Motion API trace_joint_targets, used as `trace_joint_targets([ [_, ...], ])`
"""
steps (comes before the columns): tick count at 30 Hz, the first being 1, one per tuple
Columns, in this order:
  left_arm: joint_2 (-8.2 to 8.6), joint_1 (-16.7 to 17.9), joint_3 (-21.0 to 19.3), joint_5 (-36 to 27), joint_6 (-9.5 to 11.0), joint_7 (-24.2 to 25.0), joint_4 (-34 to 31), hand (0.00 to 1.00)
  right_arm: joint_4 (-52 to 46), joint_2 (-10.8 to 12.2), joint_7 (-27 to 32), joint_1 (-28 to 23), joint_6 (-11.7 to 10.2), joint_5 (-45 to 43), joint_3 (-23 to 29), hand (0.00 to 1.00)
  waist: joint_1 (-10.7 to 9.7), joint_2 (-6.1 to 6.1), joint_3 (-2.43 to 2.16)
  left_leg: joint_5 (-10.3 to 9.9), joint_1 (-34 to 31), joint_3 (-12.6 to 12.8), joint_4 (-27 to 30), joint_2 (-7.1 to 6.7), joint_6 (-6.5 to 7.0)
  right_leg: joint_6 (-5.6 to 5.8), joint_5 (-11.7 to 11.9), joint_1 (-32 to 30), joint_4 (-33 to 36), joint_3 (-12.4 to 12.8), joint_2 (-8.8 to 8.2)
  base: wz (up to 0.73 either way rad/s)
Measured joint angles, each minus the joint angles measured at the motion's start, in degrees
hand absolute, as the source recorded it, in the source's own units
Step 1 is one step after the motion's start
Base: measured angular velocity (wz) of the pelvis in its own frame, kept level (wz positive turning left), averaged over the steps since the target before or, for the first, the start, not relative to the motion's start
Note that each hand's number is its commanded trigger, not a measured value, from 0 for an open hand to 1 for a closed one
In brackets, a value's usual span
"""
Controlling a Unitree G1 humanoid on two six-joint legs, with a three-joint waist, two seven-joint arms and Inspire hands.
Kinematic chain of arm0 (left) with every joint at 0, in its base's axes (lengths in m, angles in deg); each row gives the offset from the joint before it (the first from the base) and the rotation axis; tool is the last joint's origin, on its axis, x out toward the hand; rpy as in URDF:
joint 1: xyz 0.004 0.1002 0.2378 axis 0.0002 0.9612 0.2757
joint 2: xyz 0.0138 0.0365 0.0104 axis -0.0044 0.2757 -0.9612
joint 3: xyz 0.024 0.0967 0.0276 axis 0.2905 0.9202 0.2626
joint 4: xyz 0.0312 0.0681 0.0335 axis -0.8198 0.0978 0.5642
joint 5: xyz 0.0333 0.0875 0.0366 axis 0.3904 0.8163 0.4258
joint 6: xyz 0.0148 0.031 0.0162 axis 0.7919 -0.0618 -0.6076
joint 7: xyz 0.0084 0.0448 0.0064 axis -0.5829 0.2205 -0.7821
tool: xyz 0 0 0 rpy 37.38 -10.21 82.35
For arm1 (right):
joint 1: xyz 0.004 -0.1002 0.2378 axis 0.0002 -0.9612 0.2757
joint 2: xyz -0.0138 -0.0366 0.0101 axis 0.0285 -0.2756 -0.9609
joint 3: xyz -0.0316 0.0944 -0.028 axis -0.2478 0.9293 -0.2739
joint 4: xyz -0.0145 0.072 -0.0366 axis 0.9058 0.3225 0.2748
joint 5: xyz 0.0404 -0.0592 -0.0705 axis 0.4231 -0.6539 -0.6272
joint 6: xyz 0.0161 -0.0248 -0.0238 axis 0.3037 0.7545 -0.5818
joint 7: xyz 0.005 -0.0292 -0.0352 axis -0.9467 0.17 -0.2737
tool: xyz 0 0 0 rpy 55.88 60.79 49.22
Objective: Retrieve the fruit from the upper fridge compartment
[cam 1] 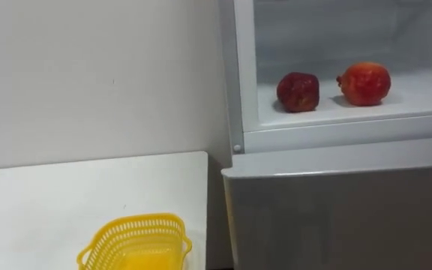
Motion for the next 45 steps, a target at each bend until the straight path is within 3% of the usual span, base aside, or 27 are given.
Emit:
trace_joint_targets([
  [4,1.91,2.5,0.3,-6.3,-1.0,-2.1,10.8,0.00,-2.8,0.0,-0.4,-0.7,1.2,0.0,-0.1,0.00,-0.2,-0.36,0.01,0.0,-0.1,0.0,-0.2,-0.09,0.01,-0.02,-0.1,0.0,0.0,0.0,-0.08,0.00],
  [9,2.73,5.2,0.9,-21.7,-1.1,-3.0,30.7,0.00,-3.4,0.4,-1.2,-0.9,2.2,0.0,0.2,0.00,-0.4,-1.67,0.10,0.0,0.0,0.1,-0.4,-0.04,-0.01,-0.15,-0.3,-0.2,0.2,0.2,-0.05,-0.03],
  [11,3.73,5.5,1.4,-26.1,-1.2,-3.0,37.3,0.00,-3.9,0.4,-1.8,-1.0,2.8,0.0,0.6,0.00,-0.5,-1.74,-0.09,0.0,0.0,0.0,-0.5,-0.11,-0.01,-0.15,-0.3,-0.2,0.2,0.3,-0.07,0.00],
  [14,5.11,7.2,4.9,-30.8,-2.7,-3.0,44.4,0.00,-4.0,0.8,-3.0,-1.1,4.0,0.1,0.4,0.00,-0.4,-2.61,-0.19,-0.1,0.1,-0.2,-0.5,-0.07,0.00,-0.14,-0.3,-0.1,0.4,0.3,-0.04,0.01],
  [20,6.12,7.4,10.2,-36.5,-4.1,-0.2,61.0,0.00,-4.2,0.8,-3.2,-0.4,6.3,-0.1,0.5,0.00,-0.7,-2.31,-0.21,-0.2,0.1,-0.8,-0.5,0.10,0.01,-0.14,-0.3,-0.1,1.0,-1.2,-0.14,0.01],
  [24,7.82,7.9,12.0,-36.4,-5.6,3.4,67.6,0.00,-4.6,0.8,-3.2,-0.3,6.4,-0.2,0.5,0.00,-0.9,-2.01,-0.15,-0.2,0.1,-0.9,-0.3,0.24,0.05,-0.15,-0.3,-0.1,1.2,-1.3,-0.18,0.00],
  [31,7.97,7.7,13.6,-35.8,-8.0,9.2,75.6,0.00,-4.5,0.7,-4.5,-0.3,7.7,-0.4,-0.3,0.00,-1.0,-2.35,-0.18,-0.2,0.1,-0.8,0.1,0.09,0.19,-0.14,-0.3,0.1,1.1,-1.3,-0.52,0.00],
  [39,7.28,6.6,19.8,-19.3,-11.4,17.4,82.4,0.00,-3.6,1.0,-5.7,0.0,8.5,-1.3,-1.5,0.00,-1.5,-4.53,0.07,-0.3,0.1,-0.3,0.0,-0.05,0.38,0.04,-0.4,-0.1,1.0,-1.0,-0.69,0.00],
  [45,6.93,5.8,22.8,-7.1,-12.8,21.6,82.4,0.00,-3.3,1.3,-5.6,0.2,8.8,-1.5,-1.3,0.00,-2.7,-4.57,0.12,-0.3,0.0,-0.1,0.3,0.05,0.37,0.03,-0.4,-0.1,1.0,-0.9,-0.60,0.00],
])
